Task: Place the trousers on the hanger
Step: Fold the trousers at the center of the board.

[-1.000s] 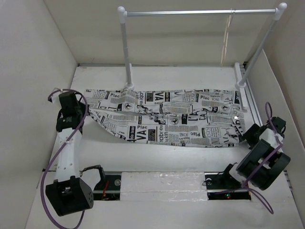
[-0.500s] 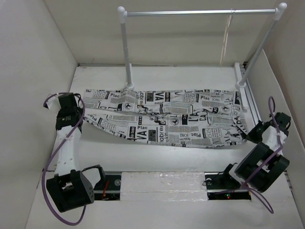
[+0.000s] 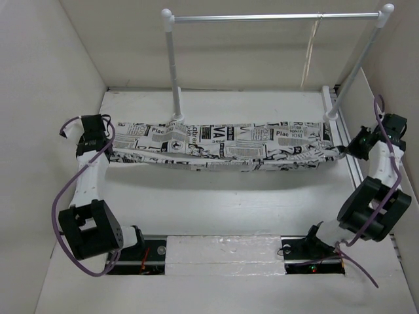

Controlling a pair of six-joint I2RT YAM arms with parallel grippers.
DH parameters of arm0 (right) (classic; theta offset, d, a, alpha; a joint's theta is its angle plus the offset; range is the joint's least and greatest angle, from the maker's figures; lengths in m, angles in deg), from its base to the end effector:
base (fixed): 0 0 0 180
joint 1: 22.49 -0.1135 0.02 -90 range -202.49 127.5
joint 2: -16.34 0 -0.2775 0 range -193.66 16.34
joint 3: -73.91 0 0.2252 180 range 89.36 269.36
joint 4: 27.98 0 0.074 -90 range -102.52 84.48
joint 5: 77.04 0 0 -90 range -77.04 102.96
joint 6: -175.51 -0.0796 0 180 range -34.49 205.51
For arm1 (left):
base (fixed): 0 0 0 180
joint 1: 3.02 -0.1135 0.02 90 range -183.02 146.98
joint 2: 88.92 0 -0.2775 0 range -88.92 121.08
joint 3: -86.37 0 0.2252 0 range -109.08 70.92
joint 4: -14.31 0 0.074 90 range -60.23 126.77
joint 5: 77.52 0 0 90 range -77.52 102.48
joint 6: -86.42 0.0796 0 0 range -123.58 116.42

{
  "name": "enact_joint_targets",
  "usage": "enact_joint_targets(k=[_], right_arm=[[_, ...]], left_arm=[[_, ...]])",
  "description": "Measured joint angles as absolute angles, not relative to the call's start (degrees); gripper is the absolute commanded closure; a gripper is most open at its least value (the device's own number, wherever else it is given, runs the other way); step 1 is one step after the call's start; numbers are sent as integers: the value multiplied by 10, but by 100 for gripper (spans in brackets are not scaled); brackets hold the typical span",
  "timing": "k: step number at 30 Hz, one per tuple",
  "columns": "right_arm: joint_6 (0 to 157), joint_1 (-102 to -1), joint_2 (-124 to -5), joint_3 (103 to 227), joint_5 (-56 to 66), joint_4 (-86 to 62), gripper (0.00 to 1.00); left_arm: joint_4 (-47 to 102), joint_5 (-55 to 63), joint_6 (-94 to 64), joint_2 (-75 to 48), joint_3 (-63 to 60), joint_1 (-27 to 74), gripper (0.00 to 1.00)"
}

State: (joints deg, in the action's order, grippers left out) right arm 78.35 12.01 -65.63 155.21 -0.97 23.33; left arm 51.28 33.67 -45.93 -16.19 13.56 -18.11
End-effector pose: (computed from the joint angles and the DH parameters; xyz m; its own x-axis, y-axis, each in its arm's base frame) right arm 0.2578 -0.1539 0.2665 -0.5909 0.5529 -0.5875 0.5051 0.8214 0.2649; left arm 0.2642 0.1010 0.2898 -0.0768 -0.6712 -0.7372 -0.7761 0.5044 -0.3784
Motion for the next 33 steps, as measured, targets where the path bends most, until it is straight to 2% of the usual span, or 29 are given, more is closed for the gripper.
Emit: enact_joint_targets(k=[8, 13, 14, 15, 16, 17, 19, 20, 23, 25, 27, 29, 30, 31, 33], right_arm=[[755, 82, -789, 1686, -21, 223, 100], [718, 47, -867, 1754, -27, 186, 100], [701, 39, -880, 1763, -27, 159, 92], [700, 30, -893, 1772, -27, 158, 91], [689, 21, -903, 1778, -26, 144, 67], [674, 15, -911, 1783, -25, 132, 54], [658, 2, -925, 1787, -23, 95, 36], [651, -2, -930, 1787, -24, 75, 34], [647, -11, -931, 1785, -23, 37, 30], [651, -13, -918, 1778, -23, 22, 29], [664, -14, -885, 1751, -23, 14, 30], [680, -14, -838, 1710, -23, 11, 62], [688, -13, -807, 1679, -25, 3, 86], [694, -13, -775, 1646, -26, 2, 100], [696, -13, -719, 1579, -27, -9, 100]], left_arm=[[491, 344, -456, -42, 25, -172, 100], [495, 366, -447, 84, -109, -151, 100], [494, 368, -446, 109, -134, -150, 100], [489, 369, -445, 135, -157, -150, 100], [499, 371, -442, 160, -179, -150, 97], [504, 370, -438, 182, -199, -150, 86], [520, 375, -428, 227, -245, -151, 67], [526, 379, -422, 245, -261, -152, 56], [544, 384, -407, 264, -284, -155, 34], [555, 385, -402, 258, -284, -158, 33], [553, 385, -397, 242, -272, -160, 31], [549, 382, -395, 203, -228, -162, 32], [541, 378, -395, 175, -194, -163, 32], [533, 372, -396, 146, -156, -163, 33], [517, 351, -396, 78, -68, -163, 37]])
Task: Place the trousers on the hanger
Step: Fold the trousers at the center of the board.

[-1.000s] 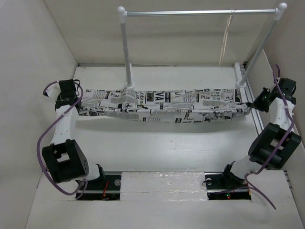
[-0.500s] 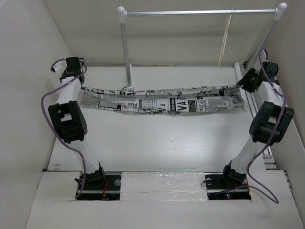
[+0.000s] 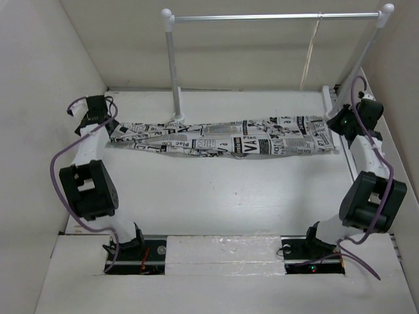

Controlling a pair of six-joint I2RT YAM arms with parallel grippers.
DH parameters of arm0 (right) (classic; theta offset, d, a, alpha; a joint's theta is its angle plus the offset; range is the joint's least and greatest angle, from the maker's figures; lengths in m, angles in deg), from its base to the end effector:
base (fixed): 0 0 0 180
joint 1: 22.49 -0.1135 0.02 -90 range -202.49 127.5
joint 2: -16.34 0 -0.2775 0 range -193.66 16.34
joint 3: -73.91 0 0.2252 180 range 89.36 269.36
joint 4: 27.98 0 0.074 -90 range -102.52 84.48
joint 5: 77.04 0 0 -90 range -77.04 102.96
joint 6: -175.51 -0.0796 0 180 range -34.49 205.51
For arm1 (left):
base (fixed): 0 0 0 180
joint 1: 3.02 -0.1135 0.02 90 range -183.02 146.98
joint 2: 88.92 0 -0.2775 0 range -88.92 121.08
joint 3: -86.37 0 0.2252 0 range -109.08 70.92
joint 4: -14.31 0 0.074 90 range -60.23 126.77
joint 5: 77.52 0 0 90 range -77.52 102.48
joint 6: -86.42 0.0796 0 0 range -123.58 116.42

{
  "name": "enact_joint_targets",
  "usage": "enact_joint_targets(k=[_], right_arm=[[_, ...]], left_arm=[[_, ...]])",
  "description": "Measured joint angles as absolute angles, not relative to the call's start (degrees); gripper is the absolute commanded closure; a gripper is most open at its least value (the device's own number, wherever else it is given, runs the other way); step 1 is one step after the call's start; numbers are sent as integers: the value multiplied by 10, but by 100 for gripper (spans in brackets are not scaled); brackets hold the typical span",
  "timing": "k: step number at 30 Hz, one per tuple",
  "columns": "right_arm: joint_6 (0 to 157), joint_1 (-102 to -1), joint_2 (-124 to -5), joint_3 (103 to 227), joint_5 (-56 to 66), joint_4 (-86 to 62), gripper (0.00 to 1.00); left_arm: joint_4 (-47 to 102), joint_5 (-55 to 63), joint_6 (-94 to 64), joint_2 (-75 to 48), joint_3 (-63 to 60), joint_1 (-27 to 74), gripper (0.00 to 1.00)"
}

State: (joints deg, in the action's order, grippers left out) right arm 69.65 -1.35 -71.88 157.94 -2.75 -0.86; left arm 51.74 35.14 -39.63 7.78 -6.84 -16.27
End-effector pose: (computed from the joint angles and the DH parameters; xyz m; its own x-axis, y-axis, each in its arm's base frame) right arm 0.3479 -0.1114 0.2961 -0.4303 0.4485 -0.7834 0.2589 0.8927 0.3688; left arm 0.3712 0.1189 0.2788 -0.2242 -0.6107 -0.7594 -0.7753 0.5839 -0.2407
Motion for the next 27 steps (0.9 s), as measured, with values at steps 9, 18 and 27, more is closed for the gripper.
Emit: enact_joint_targets(k=[9, 18, 27], right_arm=[[710, 27, -727, 1366, -75, -40, 31], [656, 37, -792, 1361, -109, -148, 41], [580, 11, -871, 1404, -111, -207, 100]], left_arm=[[472, 167, -396, 2, 141, -175, 38], [420, 58, -404, 120, 92, -167, 40], [385, 36, -447, 181, 56, -162, 100]])
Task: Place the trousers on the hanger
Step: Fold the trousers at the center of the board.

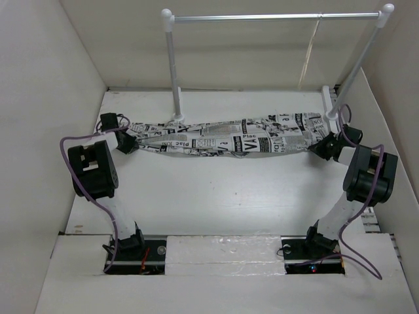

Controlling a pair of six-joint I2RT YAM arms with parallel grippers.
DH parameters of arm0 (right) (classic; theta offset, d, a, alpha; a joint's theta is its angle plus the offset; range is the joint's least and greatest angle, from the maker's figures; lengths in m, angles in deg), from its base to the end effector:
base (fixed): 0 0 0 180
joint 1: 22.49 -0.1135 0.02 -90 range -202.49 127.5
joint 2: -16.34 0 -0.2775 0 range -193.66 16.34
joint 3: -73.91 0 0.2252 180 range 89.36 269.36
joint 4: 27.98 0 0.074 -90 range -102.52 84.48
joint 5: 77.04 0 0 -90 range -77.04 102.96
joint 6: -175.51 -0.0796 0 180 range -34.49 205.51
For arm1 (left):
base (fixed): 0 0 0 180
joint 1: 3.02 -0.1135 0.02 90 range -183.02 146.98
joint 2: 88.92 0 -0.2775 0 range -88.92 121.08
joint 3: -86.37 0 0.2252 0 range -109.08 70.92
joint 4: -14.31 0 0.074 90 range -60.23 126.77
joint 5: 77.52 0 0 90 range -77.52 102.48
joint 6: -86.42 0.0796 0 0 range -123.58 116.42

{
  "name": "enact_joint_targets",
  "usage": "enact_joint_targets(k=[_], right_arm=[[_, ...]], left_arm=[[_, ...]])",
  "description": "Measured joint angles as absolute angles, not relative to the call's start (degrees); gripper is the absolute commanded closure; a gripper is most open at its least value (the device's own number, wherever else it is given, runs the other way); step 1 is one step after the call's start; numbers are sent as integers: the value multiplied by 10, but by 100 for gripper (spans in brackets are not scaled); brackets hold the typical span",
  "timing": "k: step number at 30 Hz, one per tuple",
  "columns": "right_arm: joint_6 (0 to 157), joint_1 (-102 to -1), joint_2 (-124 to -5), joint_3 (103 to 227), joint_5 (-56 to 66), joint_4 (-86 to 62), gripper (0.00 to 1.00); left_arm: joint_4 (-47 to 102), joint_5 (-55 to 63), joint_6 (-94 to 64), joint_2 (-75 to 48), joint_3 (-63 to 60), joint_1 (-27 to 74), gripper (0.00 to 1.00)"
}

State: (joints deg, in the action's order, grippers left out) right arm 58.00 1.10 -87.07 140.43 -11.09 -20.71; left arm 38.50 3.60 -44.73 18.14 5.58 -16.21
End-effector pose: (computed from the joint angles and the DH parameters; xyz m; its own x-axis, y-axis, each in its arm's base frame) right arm 0.3518 -0.1182 0.1461 -0.5212 0.6879 -0.5051 0.3814 0.7172 0.5832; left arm 0.3928 0.0794 0.1614 -0.4800 -0.7803 -0.4010 -0.5918 0.6254 -0.5086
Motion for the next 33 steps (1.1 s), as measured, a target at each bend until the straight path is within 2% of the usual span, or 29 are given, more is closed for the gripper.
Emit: enact_joint_targets(k=[6, 14, 20, 26, 27, 28, 30, 32, 33], right_arm=[[601, 8, -861, 1406, -104, -198, 100], [678, 79, -717, 1317, -104, -125, 100], [731, 177, -615, 1261, -102, -40, 100], [789, 210, -509, 1240, -93, 56, 100], [799, 216, -492, 1238, -91, 70, 100], [805, 222, -477, 1237, -90, 79, 100], [816, 228, -465, 1237, -96, 89, 100], [822, 231, -480, 1238, -105, 89, 100], [824, 232, -495, 1238, -112, 87, 100]], left_arm=[[386, 53, -454, 192, 40, -161, 100], [412, 126, -427, 153, 69, -177, 100], [468, 178, -408, 30, 139, -194, 100], [519, 209, -406, -138, 207, -192, 100], [520, 209, -404, -153, 217, -192, 92], [519, 208, -401, -160, 226, -192, 79], [519, 193, -397, -154, 237, -192, 73], [505, 153, -398, -127, 237, -192, 59], [505, 152, -398, -107, 237, -192, 57]])
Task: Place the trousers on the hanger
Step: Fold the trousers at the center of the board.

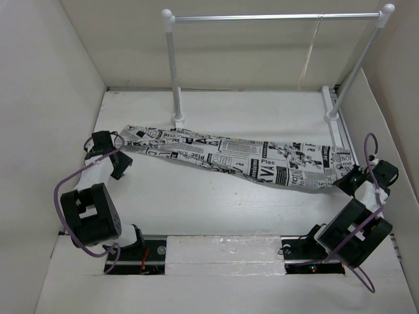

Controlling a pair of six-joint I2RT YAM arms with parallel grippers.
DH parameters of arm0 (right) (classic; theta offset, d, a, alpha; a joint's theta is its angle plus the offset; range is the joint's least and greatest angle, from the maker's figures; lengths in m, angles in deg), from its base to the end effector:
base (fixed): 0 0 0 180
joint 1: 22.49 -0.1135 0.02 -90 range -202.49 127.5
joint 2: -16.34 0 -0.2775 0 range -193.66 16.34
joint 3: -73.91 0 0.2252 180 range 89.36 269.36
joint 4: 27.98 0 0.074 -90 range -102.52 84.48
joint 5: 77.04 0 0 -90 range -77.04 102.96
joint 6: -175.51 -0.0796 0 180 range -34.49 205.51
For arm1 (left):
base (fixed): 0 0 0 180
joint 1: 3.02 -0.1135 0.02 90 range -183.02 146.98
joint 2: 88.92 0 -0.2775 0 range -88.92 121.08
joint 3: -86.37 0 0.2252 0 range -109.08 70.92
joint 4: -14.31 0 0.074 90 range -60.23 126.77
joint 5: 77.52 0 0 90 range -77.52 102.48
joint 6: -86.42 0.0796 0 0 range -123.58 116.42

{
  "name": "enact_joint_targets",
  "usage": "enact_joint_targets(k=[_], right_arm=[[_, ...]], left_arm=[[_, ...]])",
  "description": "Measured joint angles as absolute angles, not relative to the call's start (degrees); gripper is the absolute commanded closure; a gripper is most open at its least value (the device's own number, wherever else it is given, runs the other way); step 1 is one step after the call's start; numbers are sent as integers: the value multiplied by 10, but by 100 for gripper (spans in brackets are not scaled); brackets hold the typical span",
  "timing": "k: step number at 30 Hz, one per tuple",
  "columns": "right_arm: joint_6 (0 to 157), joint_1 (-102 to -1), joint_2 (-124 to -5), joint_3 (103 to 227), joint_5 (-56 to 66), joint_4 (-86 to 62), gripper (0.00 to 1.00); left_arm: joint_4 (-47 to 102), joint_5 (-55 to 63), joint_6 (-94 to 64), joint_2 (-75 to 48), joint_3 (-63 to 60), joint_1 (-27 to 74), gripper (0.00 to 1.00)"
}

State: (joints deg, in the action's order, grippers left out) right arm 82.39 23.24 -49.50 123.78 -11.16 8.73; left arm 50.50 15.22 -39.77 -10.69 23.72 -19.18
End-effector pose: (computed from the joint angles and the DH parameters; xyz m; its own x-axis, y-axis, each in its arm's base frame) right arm 0.1712 -0.1290 0.1881 -0.5281 0.6129 -0.5877 0.5101 0.7823 0.3575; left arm 0.2634 0.0803 0.2041 -0.4280 -0.7381 -0.5216 -0.6928 0.6386 -0.3351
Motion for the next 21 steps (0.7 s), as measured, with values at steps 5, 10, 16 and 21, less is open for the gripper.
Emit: enact_joint_targets(k=[5, 10, 16, 21], right_arm=[[835, 235, -548, 1242, -131, 83, 100], [838, 236, -558, 1242, -146, 71, 100], [838, 236, -567, 1243, -151, 63, 100], [838, 235, -574, 1243, -154, 59, 100]], left_arm=[[464, 98, -413, -38, 231, -192, 54], [428, 77, -437, 35, 193, -185, 54], [391, 80, -459, 95, 139, -171, 55], [383, 84, -472, 132, 103, -169, 75]])
